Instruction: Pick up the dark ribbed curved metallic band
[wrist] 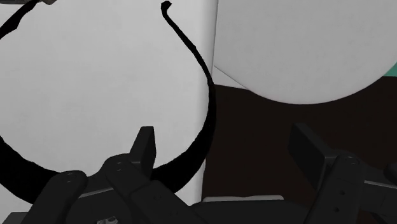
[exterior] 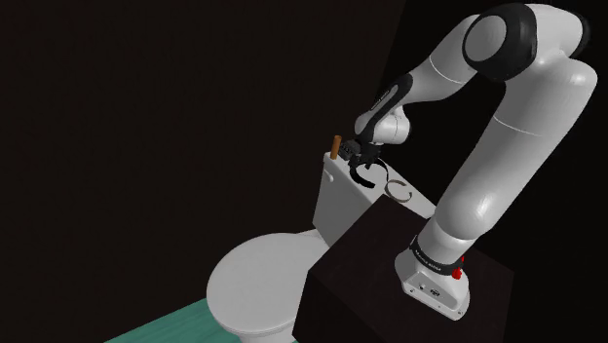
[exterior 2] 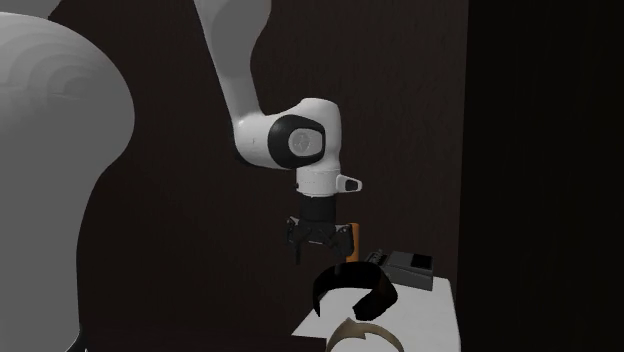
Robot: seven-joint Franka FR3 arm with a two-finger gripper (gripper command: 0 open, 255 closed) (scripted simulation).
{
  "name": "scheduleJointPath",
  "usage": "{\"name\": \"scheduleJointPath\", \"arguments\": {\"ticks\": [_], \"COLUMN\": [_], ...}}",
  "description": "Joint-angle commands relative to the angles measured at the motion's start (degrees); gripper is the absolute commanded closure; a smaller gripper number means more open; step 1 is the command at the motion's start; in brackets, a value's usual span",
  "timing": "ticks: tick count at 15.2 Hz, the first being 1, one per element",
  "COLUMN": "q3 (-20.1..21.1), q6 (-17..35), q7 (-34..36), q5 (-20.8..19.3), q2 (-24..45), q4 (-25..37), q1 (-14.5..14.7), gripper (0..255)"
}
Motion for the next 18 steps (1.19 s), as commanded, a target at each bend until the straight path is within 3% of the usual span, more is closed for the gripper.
{"name": "scheduleJointPath", "arguments": {"ticks": [1,5,7,8,17,18], "q3": [0.7,3.7,3.8,3.8,3.8,3.0], "q6": [1.6,4.9,4.9,4.9,4.9,4.2], "q7": [-2.4,-7.5,-7.4,-7.4,-7.4,-6.3], "q5": [3.0,9.7,9.6,9.6,9.6,8.2], "q2": [2.2,6.9,6.9,6.8,6.9,5.9], "q4": [0.4,1.2,1.2,1.1,1.2,1.0], "q1": [-0.3,-1.9,-2.0,-2.0,-2.0,-1.5], "gripper": [0,0,0,255,255,255]}}
